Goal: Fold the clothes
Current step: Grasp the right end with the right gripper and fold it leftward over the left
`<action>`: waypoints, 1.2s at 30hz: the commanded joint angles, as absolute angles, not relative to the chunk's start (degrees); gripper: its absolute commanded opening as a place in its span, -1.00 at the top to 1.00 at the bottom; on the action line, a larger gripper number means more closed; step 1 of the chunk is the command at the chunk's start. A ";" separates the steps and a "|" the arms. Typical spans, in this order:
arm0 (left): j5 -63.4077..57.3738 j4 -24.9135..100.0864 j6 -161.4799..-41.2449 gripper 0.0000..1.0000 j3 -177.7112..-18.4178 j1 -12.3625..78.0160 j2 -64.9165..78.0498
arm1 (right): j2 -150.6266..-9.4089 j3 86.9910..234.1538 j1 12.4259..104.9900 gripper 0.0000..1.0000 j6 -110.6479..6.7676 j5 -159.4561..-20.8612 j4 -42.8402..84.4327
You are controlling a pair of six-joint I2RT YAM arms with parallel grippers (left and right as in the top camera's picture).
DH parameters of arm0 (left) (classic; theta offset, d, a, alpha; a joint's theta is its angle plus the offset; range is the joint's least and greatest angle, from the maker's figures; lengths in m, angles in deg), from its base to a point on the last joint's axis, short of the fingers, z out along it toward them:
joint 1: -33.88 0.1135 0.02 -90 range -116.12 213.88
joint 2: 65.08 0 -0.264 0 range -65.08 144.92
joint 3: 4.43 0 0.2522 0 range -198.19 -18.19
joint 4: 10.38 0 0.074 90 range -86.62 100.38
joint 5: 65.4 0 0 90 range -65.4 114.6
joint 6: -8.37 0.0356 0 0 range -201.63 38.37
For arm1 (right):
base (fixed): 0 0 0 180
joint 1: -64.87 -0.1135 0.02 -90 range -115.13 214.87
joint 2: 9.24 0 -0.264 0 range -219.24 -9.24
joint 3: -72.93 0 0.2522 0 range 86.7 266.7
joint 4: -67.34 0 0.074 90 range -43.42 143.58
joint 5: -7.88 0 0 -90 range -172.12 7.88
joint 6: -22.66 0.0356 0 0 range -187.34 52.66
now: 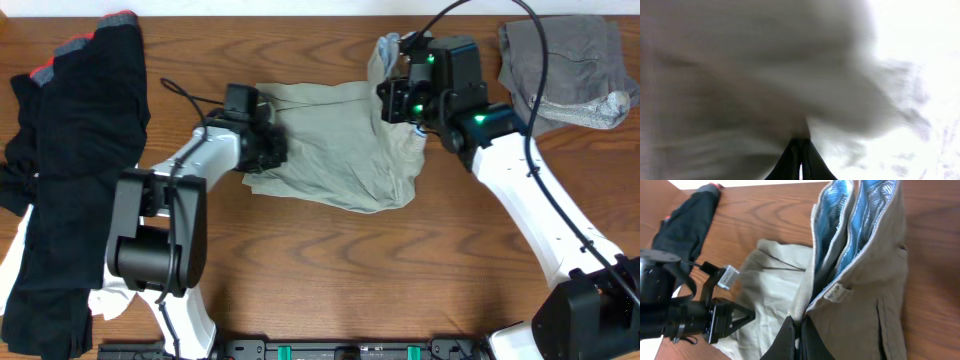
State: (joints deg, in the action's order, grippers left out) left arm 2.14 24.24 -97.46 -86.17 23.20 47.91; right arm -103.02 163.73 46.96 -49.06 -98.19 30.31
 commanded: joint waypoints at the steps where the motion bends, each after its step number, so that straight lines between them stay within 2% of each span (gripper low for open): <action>1: 0.85 23.22 -100.19 0.88 -85.30 18.98 47.45 | -103.20 165.24 49.95 0.98 -49.23 -99.55 29.40; 8: 4.72 17.18 -106.07 0.88 -85.30 11.99 47.47 | -100.81 165.24 54.87 0.98 -52.01 -99.48 24.83; 14: 4.72 15.46 -107.71 0.88 -85.30 10.17 47.47 | -98.02 165.24 60.71 0.98 -54.13 -99.55 21.05; 21: 4.72 15.24 -107.65 0.88 -85.32 10.67 47.45 | -93.75 165.24 68.27 0.98 -55.68 -100.62 18.47; 27: 4.68 18.76 -107.17 0.88 -86.72 14.67 47.41 | -92.27 165.24 74.41 0.99 -57.54 -102.85 16.02; 36: 4.44 18.67 -105.99 0.88 -87.42 16.99 47.41 | -92.40 165.24 73.41 0.98 -58.26 -104.03 15.85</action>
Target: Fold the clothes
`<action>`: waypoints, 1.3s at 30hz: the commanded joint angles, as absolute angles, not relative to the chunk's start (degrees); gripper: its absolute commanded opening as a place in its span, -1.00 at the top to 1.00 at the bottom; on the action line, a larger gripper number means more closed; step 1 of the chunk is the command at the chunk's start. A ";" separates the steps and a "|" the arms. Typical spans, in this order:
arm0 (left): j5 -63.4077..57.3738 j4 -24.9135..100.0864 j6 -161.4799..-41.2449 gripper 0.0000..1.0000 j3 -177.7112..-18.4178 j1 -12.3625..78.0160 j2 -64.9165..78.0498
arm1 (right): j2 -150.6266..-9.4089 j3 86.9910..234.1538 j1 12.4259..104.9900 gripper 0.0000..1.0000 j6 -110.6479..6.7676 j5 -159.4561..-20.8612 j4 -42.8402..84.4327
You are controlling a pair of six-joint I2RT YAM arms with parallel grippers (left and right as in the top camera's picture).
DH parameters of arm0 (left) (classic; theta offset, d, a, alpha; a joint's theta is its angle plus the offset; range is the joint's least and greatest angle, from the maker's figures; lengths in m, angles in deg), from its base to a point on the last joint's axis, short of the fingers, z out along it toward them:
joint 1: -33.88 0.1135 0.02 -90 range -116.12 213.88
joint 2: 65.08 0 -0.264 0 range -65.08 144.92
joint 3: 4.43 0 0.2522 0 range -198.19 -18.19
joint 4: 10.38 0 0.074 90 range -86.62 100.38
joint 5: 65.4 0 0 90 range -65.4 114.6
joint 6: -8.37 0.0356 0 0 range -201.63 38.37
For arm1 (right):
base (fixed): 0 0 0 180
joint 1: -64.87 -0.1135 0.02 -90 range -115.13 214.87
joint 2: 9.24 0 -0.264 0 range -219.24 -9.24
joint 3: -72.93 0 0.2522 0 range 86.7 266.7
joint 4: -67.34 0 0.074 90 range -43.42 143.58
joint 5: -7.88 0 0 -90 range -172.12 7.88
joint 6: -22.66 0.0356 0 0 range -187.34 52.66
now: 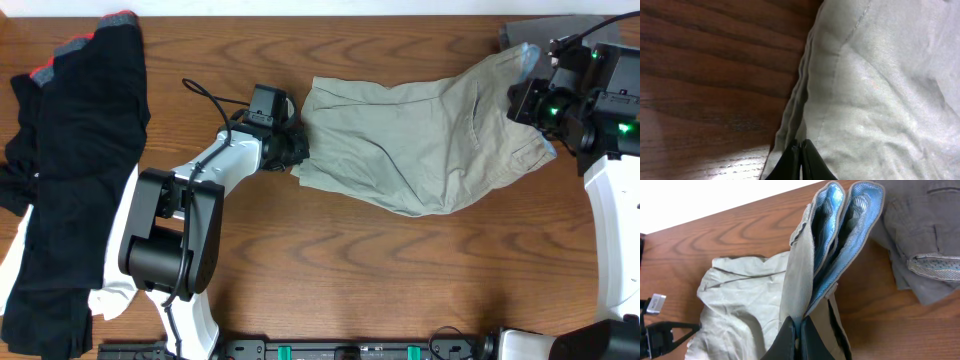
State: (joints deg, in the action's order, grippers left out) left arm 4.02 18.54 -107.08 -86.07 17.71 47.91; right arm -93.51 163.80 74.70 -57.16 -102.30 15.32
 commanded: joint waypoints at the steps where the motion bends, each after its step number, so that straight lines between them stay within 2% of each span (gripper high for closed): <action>1: 4.46 18.63 -105.59 0.88 -87.44 16.75 47.41 | -92.47 165.24 73.01 0.97 -58.26 -104.01 15.87; 13: 1.81 14.78 -104.56 0.88 -87.44 16.77 47.41 | -97.21 165.22 62.72 0.97 -57.75 -103.79 19.43; 24: 4.00 15.63 -100.02 0.88 -87.44 17.47 47.41 | -107.98 165.22 47.81 0.97 -53.86 -101.82 36.02; 39: 4.68 25.62 -99.47 0.88 -87.44 33.76 38.25 | -120.97 165.22 37.89 0.98 -49.78 -101.86 50.29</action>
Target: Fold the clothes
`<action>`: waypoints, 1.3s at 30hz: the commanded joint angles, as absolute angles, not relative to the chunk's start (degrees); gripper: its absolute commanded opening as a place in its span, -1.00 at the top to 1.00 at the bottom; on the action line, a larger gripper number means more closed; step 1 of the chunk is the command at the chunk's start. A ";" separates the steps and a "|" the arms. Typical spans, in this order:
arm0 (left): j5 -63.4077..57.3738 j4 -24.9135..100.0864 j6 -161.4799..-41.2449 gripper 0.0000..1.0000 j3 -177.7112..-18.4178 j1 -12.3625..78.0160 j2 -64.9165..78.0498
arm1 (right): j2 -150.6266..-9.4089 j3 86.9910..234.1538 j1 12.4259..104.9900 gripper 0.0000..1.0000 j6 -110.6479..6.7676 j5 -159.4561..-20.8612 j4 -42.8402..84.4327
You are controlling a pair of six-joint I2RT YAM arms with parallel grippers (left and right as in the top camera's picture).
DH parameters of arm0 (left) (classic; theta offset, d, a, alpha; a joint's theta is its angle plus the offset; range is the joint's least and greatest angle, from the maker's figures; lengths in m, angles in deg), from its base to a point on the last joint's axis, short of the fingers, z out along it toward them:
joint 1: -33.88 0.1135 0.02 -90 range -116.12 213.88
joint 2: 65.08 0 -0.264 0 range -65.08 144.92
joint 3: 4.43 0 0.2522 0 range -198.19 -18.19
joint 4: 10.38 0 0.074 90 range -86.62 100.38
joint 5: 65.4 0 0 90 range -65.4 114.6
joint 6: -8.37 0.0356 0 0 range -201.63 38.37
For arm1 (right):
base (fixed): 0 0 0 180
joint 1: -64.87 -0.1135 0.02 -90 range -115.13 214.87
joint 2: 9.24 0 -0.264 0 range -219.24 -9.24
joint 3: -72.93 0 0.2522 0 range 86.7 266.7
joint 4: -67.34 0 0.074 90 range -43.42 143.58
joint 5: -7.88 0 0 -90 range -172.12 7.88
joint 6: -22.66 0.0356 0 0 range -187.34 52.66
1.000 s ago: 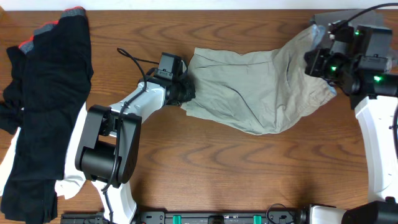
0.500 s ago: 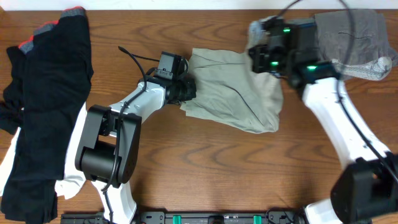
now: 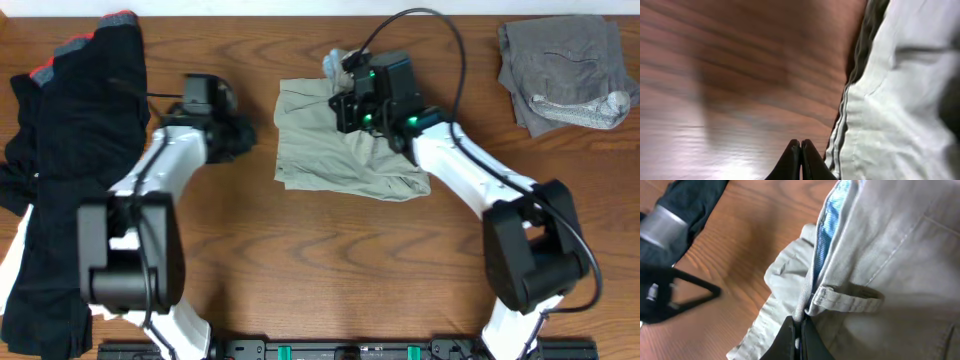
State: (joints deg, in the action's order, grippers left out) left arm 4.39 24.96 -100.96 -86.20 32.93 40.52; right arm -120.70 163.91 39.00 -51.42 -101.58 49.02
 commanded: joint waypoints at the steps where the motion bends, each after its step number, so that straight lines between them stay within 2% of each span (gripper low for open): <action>1: 4.70 25.66 -99.34 0.88 -87.44 34.17 38.07 | -121.23 165.22 37.45 0.97 -49.56 -101.84 51.04; 6: 4.70 25.64 -99.23 0.88 -87.44 34.54 37.99 | -121.47 165.24 35.55 0.97 -49.43 -101.84 54.84; 7: 4.70 25.62 -99.23 0.88 -87.44 34.56 37.99 | -121.71 165.22 34.92 0.85 -49.25 -101.86 56.04; 8: 4.70 25.60 -99.23 0.88 -87.44 34.56 37.99 | -121.86 165.22 34.30 0.42 -49.10 -102.13 57.13; 10: 4.74 25.58 -99.23 0.88 -87.44 34.59 37.99 | -121.88 165.22 32.60 -0.75 -49.23 -102.15 58.47; 11: 4.72 25.44 -99.23 0.88 -87.44 34.63 37.99 | -121.86 165.24 31.79 -0.98 -49.75 -102.04 58.62; 18: 4.72 25.44 -99.21 0.88 -87.44 35.22 37.99 | -118.23 165.24 31.73 -0.99 -49.82 -104.51 56.28; 27: 4.70 25.53 -99.21 0.88 -87.44 35.20 37.99 | -113.71 165.24 39.77 -0.99 -52.18 -96.88 38.10; 34: 4.39 25.71 -99.23 0.88 -87.44 34.94 37.99 | -114.50 165.22 41.67 -0.98 -52.40 -91.57 28.85; 39: 4.28 26.97 -96.15 0.88 -87.42 33.25 37.99 | -114.78 164.65 41.74 -0.83 -52.42 -84.75 25.38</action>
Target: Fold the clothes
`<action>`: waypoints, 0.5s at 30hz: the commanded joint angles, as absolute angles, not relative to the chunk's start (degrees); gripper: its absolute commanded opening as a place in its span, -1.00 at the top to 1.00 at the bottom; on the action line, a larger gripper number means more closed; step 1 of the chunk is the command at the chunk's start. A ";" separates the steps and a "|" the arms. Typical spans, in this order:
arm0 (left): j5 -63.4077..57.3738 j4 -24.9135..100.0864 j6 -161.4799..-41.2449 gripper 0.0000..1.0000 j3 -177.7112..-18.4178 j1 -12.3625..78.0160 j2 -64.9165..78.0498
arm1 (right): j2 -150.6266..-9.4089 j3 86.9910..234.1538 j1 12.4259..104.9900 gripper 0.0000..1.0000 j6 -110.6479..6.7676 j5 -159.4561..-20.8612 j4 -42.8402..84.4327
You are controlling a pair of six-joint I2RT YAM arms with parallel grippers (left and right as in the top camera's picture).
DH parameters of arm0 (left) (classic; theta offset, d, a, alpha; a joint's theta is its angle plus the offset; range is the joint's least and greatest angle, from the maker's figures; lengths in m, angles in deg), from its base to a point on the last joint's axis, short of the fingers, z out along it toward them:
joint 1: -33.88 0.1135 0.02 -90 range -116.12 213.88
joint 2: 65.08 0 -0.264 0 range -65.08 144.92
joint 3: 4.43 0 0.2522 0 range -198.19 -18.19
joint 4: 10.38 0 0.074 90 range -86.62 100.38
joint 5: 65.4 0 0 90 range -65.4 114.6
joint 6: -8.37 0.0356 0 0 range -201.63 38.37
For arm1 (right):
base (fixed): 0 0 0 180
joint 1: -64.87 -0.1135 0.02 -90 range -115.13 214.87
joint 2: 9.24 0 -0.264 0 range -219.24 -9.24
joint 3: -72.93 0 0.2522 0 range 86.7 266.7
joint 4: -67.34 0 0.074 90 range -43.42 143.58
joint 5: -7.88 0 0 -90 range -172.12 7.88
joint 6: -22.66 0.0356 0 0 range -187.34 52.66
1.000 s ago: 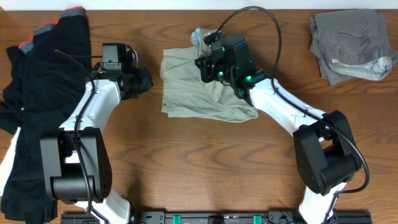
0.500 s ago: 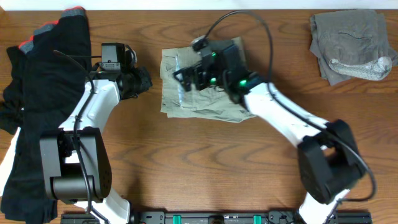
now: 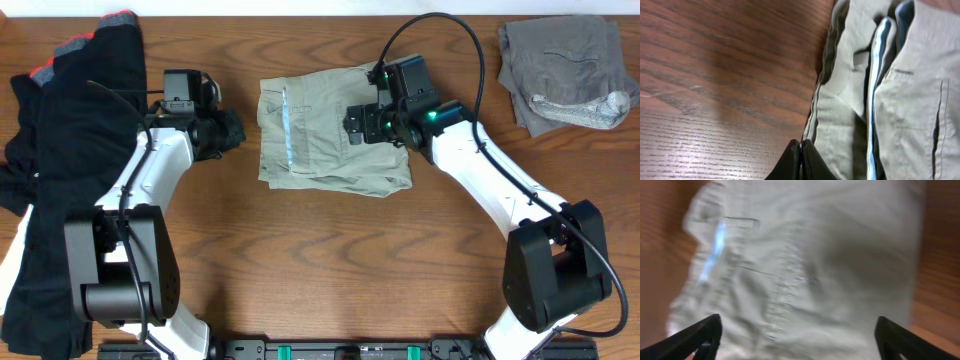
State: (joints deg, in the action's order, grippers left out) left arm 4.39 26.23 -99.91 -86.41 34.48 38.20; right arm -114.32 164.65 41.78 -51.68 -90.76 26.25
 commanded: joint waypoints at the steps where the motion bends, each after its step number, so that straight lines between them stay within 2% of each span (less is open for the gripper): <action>1: 4.31 27.17 -95.28 0.88 -87.42 33.01 37.99 | -114.89 164.47 41.74 -0.76 -52.40 -84.75 24.85; 2: 4.31 27.32 -94.71 0.88 -87.42 32.79 37.99 | -115.02 164.39 41.71 -0.62 -52.42 -85.01 24.11; 3: 4.31 27.35 -94.47 0.88 -87.42 32.75 37.99 | -115.09 164.23 41.65 -0.25 -52.42 -85.60 23.39; 4: 4.31 27.35 -94.49 0.88 -87.42 32.77 37.99 | -115.09 164.15 41.52 0.37 -52.42 -86.15 22.64; 5: 4.31 27.32 -94.49 0.88 -87.42 32.84 37.99 | -115.09 164.15 41.23 0.84 -52.40 -87.11 21.59; 6: 4.33 27.26 -94.51 0.88 -87.42 32.84 37.99 | -115.09 164.15 41.06 0.97 -52.42 -87.83 20.94; 15: 4.35 26.84 -94.51 0.88 -87.42 32.93 37.99 | -116.51 159.53 39.88 0.98 -52.40 -90.67 19.67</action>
